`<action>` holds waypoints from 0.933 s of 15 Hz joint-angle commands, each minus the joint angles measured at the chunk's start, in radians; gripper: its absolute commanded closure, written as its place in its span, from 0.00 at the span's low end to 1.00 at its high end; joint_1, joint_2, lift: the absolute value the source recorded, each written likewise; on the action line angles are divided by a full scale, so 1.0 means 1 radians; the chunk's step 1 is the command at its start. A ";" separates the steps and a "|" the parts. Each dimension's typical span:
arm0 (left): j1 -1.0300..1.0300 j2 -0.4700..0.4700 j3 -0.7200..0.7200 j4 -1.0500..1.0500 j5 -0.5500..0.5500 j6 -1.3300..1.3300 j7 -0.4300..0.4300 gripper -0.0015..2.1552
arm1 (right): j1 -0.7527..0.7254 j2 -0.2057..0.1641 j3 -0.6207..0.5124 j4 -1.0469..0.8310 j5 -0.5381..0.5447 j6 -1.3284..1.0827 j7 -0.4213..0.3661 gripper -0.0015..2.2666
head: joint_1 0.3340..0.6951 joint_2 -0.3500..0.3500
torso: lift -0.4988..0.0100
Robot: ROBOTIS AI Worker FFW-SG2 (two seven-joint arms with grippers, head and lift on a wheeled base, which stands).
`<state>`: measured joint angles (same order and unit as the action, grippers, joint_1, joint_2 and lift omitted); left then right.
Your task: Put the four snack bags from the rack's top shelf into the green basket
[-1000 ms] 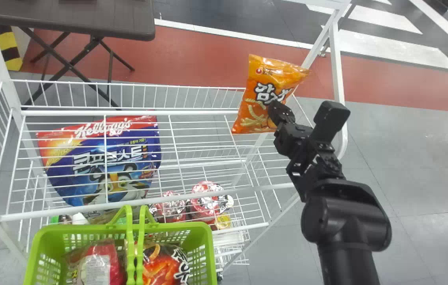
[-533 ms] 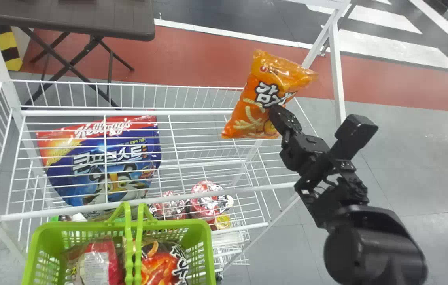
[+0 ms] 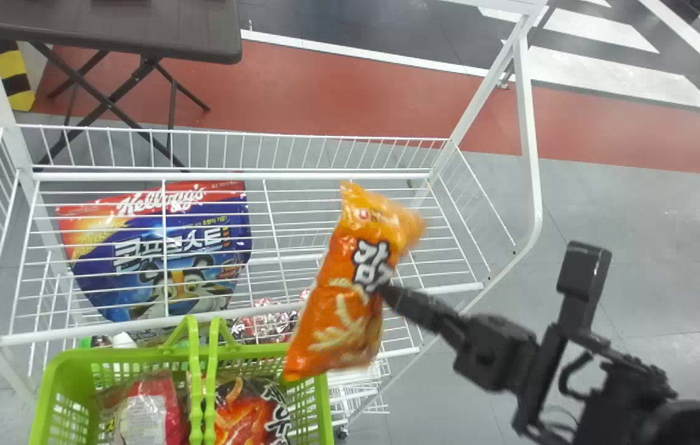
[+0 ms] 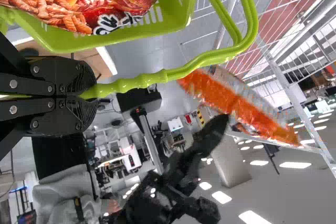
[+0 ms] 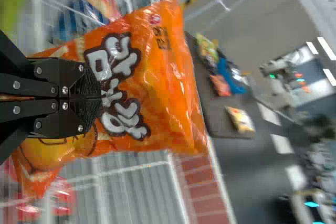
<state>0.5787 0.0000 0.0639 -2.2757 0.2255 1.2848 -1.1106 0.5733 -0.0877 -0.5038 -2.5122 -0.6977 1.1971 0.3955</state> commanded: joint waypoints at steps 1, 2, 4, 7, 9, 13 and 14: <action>0.010 -0.003 -0.003 -0.004 0.000 -0.012 0.008 1.00 | 0.043 0.019 -0.052 -0.017 -0.065 0.146 0.046 0.97 | 1.00 0.00 | 0.98; 0.012 -0.003 -0.009 -0.004 0.000 -0.012 0.009 1.00 | 0.065 0.040 -0.053 -0.016 -0.066 0.192 0.085 0.97 | 1.00 0.00 | 0.98; 0.015 -0.003 -0.019 -0.010 -0.002 -0.012 0.012 1.00 | 0.092 0.071 -0.041 0.004 -0.068 0.259 0.140 0.97 | 1.00 0.00 | 0.98; 0.024 -0.003 -0.039 -0.022 -0.006 -0.015 0.020 1.00 | 0.100 0.071 0.054 0.105 -0.062 0.226 0.148 0.97 | 1.00 0.00 | 0.98; 0.030 -0.003 -0.045 -0.033 -0.011 -0.015 0.023 1.00 | 0.102 0.071 0.122 0.156 -0.051 0.121 0.120 0.97 | 1.00 0.00 | 0.98; 0.040 -0.003 -0.047 -0.041 -0.011 -0.015 0.021 1.00 | 0.106 0.075 0.218 0.196 -0.034 0.011 0.071 0.97 | 1.00 0.00 | 0.98; 0.041 -0.003 -0.049 -0.041 -0.011 -0.015 0.020 1.00 | 0.114 0.074 0.254 0.196 -0.034 0.014 0.082 0.97 | 1.00 0.03 | 0.98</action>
<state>0.6183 0.0000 0.0170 -2.3159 0.2147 1.2698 -1.0899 0.6792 -0.0125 -0.2952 -2.3194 -0.7354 1.2100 0.4695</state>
